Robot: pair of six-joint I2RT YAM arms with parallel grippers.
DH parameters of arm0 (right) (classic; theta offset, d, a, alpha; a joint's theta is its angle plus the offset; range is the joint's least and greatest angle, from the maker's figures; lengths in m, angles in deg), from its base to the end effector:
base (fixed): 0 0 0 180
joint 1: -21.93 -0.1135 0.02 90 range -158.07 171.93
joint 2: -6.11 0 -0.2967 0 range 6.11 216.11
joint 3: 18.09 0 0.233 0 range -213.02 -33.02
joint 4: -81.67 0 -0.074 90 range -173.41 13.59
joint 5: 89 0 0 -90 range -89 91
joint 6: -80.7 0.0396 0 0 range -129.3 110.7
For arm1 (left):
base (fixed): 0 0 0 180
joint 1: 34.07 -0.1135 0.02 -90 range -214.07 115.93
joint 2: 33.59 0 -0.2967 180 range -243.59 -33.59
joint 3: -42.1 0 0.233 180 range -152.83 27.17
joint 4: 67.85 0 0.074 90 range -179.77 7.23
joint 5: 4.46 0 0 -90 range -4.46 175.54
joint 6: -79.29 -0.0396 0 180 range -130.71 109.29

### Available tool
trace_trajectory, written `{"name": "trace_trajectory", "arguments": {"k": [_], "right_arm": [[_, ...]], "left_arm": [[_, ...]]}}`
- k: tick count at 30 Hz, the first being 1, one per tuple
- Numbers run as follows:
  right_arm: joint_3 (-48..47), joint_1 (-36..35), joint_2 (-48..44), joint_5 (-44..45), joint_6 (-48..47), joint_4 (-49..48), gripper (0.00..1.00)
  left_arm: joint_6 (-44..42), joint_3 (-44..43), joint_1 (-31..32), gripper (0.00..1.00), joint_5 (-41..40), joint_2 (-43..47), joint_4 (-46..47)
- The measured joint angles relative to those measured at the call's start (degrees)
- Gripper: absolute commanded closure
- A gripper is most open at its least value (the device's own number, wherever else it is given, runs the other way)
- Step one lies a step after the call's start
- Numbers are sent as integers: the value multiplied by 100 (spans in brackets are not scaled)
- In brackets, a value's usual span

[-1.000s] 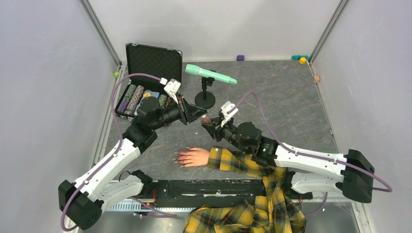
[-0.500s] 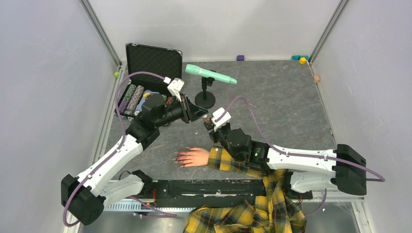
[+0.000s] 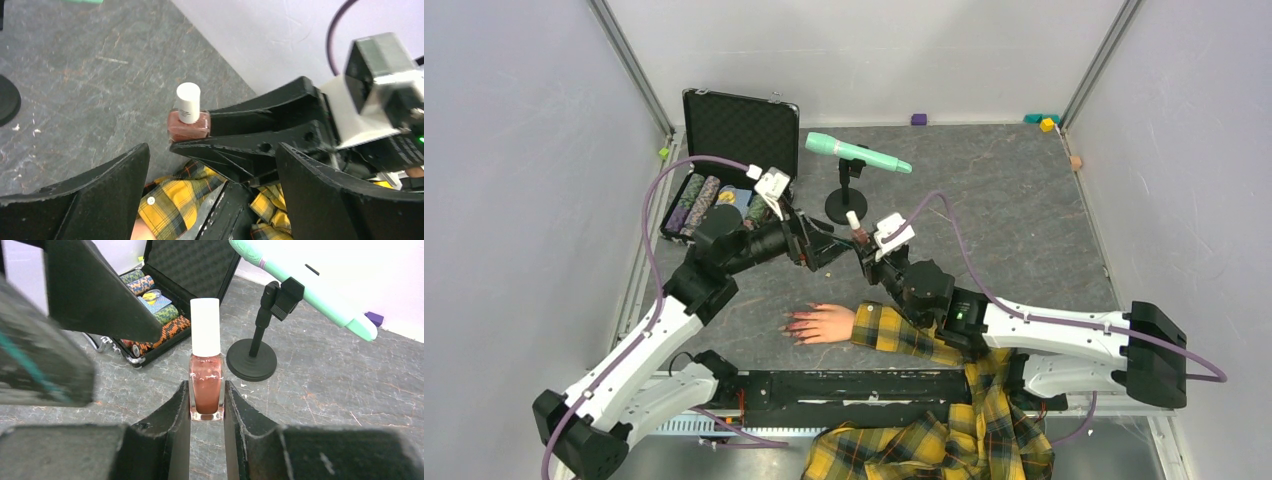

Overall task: Paint the nails
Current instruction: Unscrew the nail polish bottle.

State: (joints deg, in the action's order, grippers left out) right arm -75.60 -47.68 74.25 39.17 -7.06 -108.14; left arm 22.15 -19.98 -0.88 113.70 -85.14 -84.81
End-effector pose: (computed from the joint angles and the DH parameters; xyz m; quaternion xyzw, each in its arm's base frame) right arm 0.1078 0.2199 0.3444 -0.1823 0.6873 0.2007 0.6739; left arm 0.1344 -0.1102 0.3762 0.1642 0.7228 -0.5043 0.4430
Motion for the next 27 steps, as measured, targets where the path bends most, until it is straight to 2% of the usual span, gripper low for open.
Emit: {"name": "trace_trajectory", "arguments": {"k": [3, 6, 15, 19, 24, 27], "right_arm": [[0, 85, -79, -129, 13, 28, 100], [46, 367, -271, -669, 133, 52, 100], [597, 1731, -1073, -3864, 981, -326, 100], [662, 1882, -1104, -5193, 1346, -717, 100], [684, 1915, -1029, -6225, 1764, -1292, 100], [684, 1919, -931, -6585, 1943, -1539, 100]], "left_arm": [[-15, 85, 0, 0, -2, 315, 184], [-35, 173, 0, 0, -2, 542, 363], [-59, 267, 0, 0, 138, 811, 664], [-57, 278, 0, 0, 372, 815, 861], [-52, 293, 0, 1, 660, 732, 1113], [-26, 343, 0, 9, 848, 695, 1294]]}}
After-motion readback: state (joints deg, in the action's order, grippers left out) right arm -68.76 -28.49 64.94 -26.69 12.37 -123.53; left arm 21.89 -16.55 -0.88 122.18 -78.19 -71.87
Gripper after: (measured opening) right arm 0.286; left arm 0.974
